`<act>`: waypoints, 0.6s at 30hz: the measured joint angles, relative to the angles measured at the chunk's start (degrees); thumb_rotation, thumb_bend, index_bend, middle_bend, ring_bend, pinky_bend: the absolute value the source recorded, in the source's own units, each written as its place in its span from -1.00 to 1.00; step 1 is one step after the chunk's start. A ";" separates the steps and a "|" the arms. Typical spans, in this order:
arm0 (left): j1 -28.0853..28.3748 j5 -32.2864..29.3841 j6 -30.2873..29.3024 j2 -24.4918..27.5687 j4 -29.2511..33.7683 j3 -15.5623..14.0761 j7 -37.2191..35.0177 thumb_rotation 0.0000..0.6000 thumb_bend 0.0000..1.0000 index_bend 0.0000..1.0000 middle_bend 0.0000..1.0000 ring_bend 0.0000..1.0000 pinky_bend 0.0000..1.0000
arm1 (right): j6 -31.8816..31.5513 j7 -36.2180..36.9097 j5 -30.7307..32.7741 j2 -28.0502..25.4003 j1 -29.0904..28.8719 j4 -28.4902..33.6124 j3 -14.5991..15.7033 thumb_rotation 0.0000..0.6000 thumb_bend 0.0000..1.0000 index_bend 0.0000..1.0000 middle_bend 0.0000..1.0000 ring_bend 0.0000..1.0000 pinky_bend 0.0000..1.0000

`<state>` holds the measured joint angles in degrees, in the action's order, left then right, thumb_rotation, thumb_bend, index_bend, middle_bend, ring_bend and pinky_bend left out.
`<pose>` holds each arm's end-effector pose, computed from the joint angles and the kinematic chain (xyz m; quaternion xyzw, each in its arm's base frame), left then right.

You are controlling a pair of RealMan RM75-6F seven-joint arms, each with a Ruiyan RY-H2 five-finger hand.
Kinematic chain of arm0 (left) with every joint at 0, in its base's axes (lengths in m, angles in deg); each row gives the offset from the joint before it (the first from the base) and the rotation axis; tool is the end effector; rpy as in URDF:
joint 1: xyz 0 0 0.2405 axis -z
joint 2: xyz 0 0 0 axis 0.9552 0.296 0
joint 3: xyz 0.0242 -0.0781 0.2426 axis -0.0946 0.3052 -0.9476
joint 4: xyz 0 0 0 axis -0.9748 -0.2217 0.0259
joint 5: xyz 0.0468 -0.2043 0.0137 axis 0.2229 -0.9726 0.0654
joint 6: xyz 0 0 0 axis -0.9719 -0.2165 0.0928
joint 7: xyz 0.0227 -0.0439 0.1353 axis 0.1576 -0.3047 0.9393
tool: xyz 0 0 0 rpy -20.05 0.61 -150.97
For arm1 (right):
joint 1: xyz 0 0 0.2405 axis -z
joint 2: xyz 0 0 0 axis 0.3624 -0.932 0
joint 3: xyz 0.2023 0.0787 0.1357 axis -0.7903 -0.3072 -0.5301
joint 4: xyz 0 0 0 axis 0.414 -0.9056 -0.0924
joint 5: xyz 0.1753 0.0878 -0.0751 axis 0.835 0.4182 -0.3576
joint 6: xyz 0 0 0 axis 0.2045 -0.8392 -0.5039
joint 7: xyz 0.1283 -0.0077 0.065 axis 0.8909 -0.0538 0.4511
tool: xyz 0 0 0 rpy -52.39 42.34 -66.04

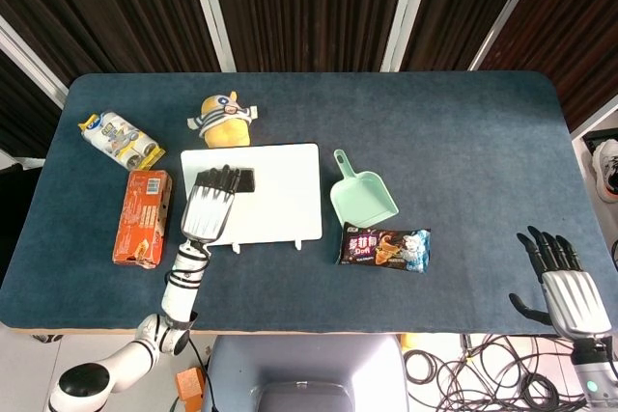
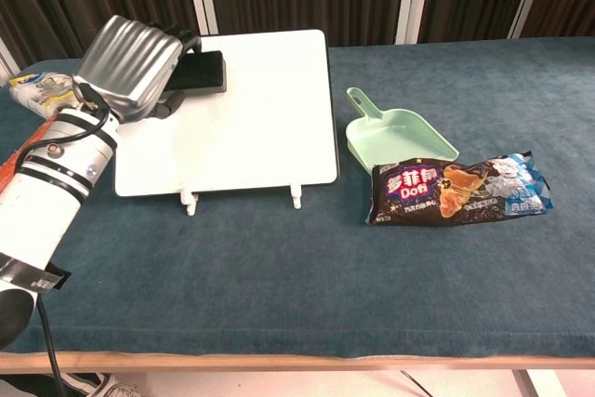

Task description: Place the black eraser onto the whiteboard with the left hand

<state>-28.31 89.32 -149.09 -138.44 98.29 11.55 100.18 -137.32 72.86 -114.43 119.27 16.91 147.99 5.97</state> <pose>-0.1453 0.3760 -0.0427 -0.6468 -0.0404 -0.4043 0.6454 -0.3122 -0.1675 0.1551 0.6306 -0.3998 0.3429 0.5700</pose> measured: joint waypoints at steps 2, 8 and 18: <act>-0.01 -0.54 0.20 0.01 0.47 0.02 0.02 1.00 -0.27 0.07 0.53 0.37 0.19 | -0.14 0.17 -0.08 -0.06 0.07 0.00 0.02 1.00 -0.64 -1.00 -1.00 -1.00 -1.00; 0.06 -2.06 1.15 0.11 1.50 0.17 0.64 1.00 -0.37 -0.12 0.36 0.29 0.15 | -0.46 0.71 -0.15 -0.22 0.24 -0.10 -0.03 1.00 -0.64 -1.00 -1.00 -1.00 -1.00; -0.34 -3.53 1.73 1.15 4.20 -0.10 1.43 1.00 -0.49 -0.40 0.12 0.20 0.11 | -0.51 0.85 -0.33 -0.26 0.27 -0.14 -0.02 1.00 -0.64 -1.00 -1.00 -1.00 -1.00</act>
<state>-28.65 85.79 -147.36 -137.29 102.50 11.46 101.61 -137.83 73.71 -114.75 119.01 17.19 147.85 5.95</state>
